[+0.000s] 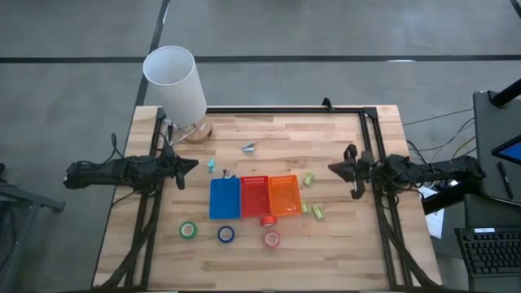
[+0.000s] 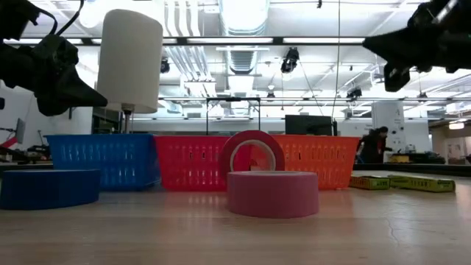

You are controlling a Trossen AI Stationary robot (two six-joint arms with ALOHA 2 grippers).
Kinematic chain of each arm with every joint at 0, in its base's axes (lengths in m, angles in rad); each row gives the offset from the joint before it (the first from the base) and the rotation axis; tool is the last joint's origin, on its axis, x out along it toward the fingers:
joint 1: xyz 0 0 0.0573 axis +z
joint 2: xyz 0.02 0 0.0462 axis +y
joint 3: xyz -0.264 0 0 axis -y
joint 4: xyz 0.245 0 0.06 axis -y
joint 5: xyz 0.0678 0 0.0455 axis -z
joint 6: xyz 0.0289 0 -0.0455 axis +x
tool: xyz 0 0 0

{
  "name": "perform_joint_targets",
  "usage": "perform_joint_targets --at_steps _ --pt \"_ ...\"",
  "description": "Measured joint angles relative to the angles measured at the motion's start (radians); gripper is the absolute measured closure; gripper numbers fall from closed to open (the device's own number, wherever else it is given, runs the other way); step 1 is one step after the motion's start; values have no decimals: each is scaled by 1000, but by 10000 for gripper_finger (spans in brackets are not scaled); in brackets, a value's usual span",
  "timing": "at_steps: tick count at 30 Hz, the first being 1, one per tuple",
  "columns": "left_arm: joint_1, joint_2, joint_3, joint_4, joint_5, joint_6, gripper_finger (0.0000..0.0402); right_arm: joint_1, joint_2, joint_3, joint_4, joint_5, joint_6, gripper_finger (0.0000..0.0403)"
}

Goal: Pick and place Stapler, Stapler remover, tape
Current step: Put the top green staple box into the red bin

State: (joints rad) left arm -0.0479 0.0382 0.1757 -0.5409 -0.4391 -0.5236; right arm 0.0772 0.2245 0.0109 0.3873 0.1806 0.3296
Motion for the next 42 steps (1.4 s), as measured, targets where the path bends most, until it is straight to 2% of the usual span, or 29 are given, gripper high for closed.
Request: perform_joint_targets --at_steps 4,8,10,12,17,20,22,27,30,34,36,38,42 --pt "0 0 0 0 0 0 376 0 0 0 144 105 75 394" --pt "0 0 0 0 0 0 376 0 0 0 264 294 92 394" --pt "0 0 0 0 0 0 376 0 3 0 271 367 137 394" --pt "0 0 0 0 0 0 376 0 20 0 250 420 263 394" --pt "0 0 0 0 0 0 376 1 111 0 169 448 645 394" --pt "0 0 0 0 0 0 376 1 181 15 165 437 774 394" --pt "0 0 0 0 0 0 376 1 237 48 164 423 747 394" --pt "0 0 0 0 0 0 376 1 399 212 136 401 495 394" --pt "0 0 0 0 0 0 376 -12 490 346 -38 429 580 394" --pt "0 0 0 0 0 0 376 -44 604 523 -518 370 846 394" --pt "0 0 0 0 0 0 376 -48 659 600 -725 347 925 394" --pt "0 0 0 0 0 0 376 -48 704 669 -864 345 890 394" --pt "0 0 0 0 0 0 376 -51 782 781 -1013 322 731 394"
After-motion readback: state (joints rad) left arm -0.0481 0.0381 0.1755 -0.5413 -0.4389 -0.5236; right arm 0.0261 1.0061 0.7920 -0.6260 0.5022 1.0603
